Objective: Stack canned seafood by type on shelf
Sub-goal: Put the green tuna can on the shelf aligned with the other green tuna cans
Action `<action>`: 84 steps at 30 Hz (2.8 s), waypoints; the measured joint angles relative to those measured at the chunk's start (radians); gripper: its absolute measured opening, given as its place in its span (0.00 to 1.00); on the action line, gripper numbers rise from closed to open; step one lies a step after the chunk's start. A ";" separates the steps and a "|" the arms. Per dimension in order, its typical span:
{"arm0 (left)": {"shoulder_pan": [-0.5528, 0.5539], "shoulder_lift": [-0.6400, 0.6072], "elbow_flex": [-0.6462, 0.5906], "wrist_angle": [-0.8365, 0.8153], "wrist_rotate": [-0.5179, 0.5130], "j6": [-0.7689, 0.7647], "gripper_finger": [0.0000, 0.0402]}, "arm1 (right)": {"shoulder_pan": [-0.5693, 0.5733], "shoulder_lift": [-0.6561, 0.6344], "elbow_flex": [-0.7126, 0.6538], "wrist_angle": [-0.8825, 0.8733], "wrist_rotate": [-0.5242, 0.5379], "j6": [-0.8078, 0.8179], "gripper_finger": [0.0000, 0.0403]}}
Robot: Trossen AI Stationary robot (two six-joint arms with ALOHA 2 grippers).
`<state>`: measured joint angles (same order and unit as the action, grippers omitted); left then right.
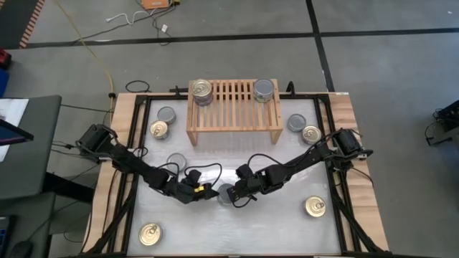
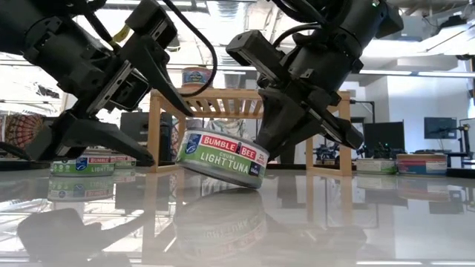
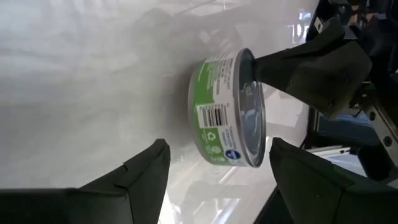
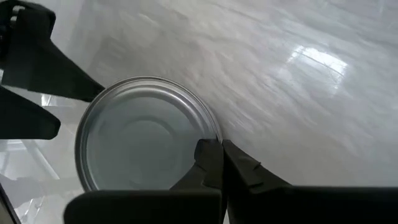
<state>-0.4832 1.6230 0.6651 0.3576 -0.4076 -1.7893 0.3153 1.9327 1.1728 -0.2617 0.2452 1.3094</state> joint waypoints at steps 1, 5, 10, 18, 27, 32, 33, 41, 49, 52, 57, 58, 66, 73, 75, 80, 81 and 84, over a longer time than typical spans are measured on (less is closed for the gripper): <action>-0.003 0.000 0.000 0.000 0.000 -0.016 0.66 | 0.000 0.000 0.000 0.000 0.001 0.000 0.05; -0.013 0.000 0.000 0.000 -0.004 -0.044 0.66 | 0.000 0.000 0.000 0.000 0.001 0.000 0.05; -0.012 0.000 0.002 -0.001 -0.032 -0.080 0.66 | 0.000 0.000 0.000 0.001 0.001 0.000 0.05; 0.001 0.119 0.105 0.005 -0.038 -0.055 0.66 | 0.000 0.000 0.000 0.009 0.003 -0.003 0.05; 0.015 0.147 0.114 0.047 -0.003 -0.066 0.66 | 0.007 0.000 0.000 0.007 0.004 -0.005 0.05; 0.021 0.147 0.114 0.051 -0.002 -0.063 0.66 | 0.011 0.000 0.000 0.006 0.005 -0.008 0.05; 0.022 0.148 0.114 0.051 -0.002 -0.062 0.66 | 0.011 0.000 0.000 0.006 0.005 -0.008 0.05; 0.025 0.147 0.114 0.051 -0.002 -0.059 0.55 | 0.011 0.000 0.000 0.006 0.004 -0.009 0.05; 0.048 0.146 0.114 0.047 0.016 -0.011 0.38 | 0.016 -0.003 0.000 0.005 0.004 -0.009 0.05; 0.056 0.145 0.114 0.049 0.023 0.017 0.36 | 0.019 -0.016 -0.001 -0.013 0.004 -0.016 0.05; 0.080 0.147 0.114 0.059 0.054 0.062 0.35 | 0.018 -0.089 -0.004 -0.134 -0.012 -0.046 0.06; 0.086 0.147 0.114 0.063 0.068 0.067 0.35 | 0.019 -0.110 -0.006 -0.151 -0.012 -0.047 0.06; 0.157 0.145 0.113 0.109 0.204 0.149 0.35 | 0.017 -0.249 -0.003 -0.277 -0.011 -0.060 0.19; 0.243 0.145 0.113 0.256 0.350 0.261 0.35 | 0.037 -0.387 -0.001 -0.599 0.015 -0.015 0.29; 0.261 0.145 0.113 0.284 0.386 0.278 0.35 | 0.057 -0.415 -0.001 -0.689 0.010 -0.030 0.29; 0.294 0.145 0.113 0.317 0.458 0.288 0.35 | 0.123 -0.444 -0.001 -0.804 -0.032 0.077 0.28; 0.297 0.145 0.113 0.317 0.467 0.294 0.35 | 0.145 -0.442 -0.001 -0.818 -0.032 0.113 0.28; 0.305 0.145 0.113 0.325 0.482 0.319 0.35 | 0.213 -0.440 -0.016 -0.809 -0.030 0.201 0.27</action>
<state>-0.1783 1.7676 0.7780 0.6829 0.0742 -1.4700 0.5288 1.4924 1.1572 -1.0706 0.2153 1.5106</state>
